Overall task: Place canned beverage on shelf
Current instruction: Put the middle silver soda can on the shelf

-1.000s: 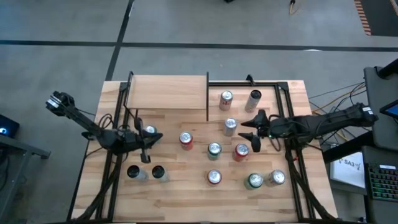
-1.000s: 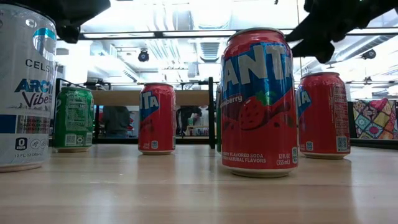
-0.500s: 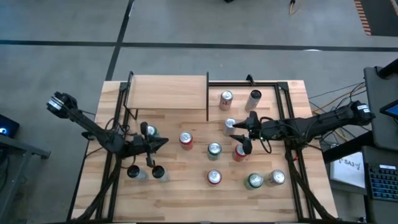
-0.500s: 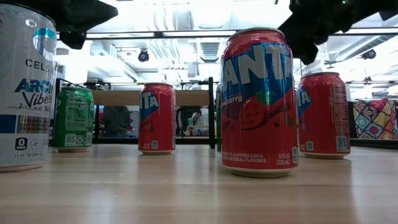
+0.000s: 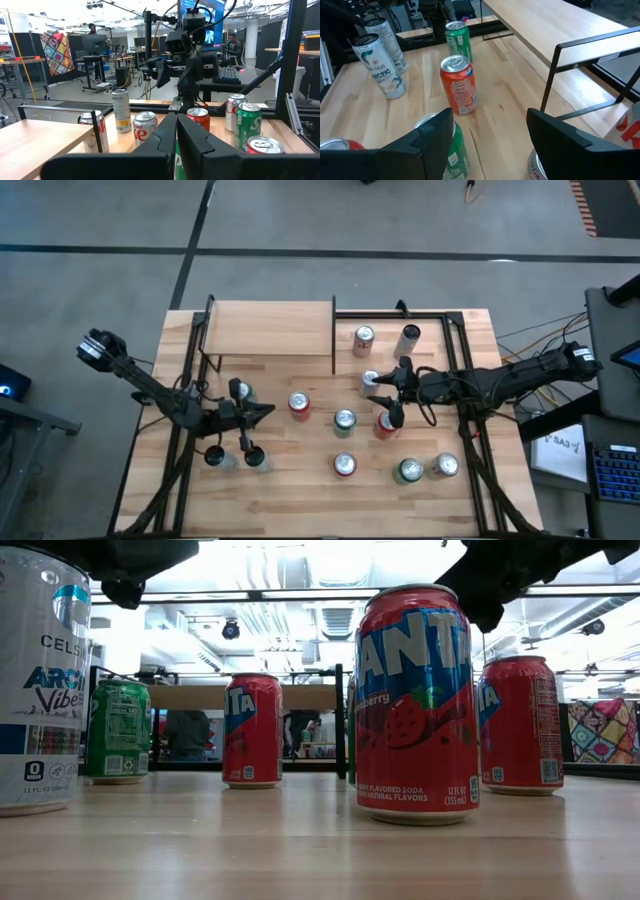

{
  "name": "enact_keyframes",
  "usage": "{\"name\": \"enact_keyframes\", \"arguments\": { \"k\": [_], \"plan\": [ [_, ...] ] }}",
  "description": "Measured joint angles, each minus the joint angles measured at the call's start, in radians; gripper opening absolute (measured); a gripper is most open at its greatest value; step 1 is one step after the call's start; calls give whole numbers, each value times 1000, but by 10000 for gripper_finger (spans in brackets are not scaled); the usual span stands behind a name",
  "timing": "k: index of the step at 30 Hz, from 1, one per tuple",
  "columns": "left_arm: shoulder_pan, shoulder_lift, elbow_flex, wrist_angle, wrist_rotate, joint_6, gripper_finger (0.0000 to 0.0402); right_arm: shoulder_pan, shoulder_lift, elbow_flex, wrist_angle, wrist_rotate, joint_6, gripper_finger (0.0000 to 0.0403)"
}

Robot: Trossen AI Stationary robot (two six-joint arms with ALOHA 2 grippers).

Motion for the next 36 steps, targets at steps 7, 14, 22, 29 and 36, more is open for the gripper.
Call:
{"name": "enact_keyframes", "arguments": {
  "k": [7, 14, 22, 29, 36],
  "plan": [
    [0, 0, 0, 0, 0, -9, 0, 0, 0, 0, 0, 0, -2, 240],
    [0, 0, 0, 1, 0, -12, 0, 0, 0, 0, 1, 0, -2, 240],
    [0, 0, 0, 4, -1, -8, 0, 0, 0, 0, 1, 0, -2, 240],
    [0, 0, 0, 5, -1, -8, 0, 0, 0, 0, 1, 0, -1, 240],
    [8, 0, 0, 11, -2, -7, 0, 0, 0, 0, 1, 50, 0, 240]
  ]
}}
